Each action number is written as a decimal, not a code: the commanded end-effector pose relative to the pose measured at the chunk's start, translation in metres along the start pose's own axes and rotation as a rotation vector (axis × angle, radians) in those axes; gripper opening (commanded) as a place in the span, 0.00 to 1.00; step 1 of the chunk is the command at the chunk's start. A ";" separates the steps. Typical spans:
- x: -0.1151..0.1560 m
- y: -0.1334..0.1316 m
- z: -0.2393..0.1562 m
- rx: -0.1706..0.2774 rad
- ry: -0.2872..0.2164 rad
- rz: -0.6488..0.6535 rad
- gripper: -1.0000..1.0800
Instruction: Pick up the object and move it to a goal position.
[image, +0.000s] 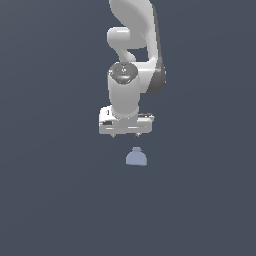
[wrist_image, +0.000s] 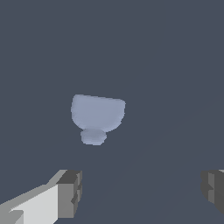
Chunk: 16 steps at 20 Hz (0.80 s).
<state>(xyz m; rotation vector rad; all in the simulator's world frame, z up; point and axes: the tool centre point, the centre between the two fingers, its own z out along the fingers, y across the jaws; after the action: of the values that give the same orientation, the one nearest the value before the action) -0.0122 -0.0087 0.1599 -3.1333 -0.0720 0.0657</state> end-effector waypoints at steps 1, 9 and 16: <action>0.000 0.000 0.001 -0.001 0.000 -0.015 0.96; 0.003 -0.003 0.009 -0.008 0.000 -0.127 0.96; 0.007 -0.007 0.021 -0.017 0.000 -0.301 0.96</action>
<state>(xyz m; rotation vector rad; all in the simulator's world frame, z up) -0.0074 -0.0021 0.1414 -3.1072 -0.4775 0.0635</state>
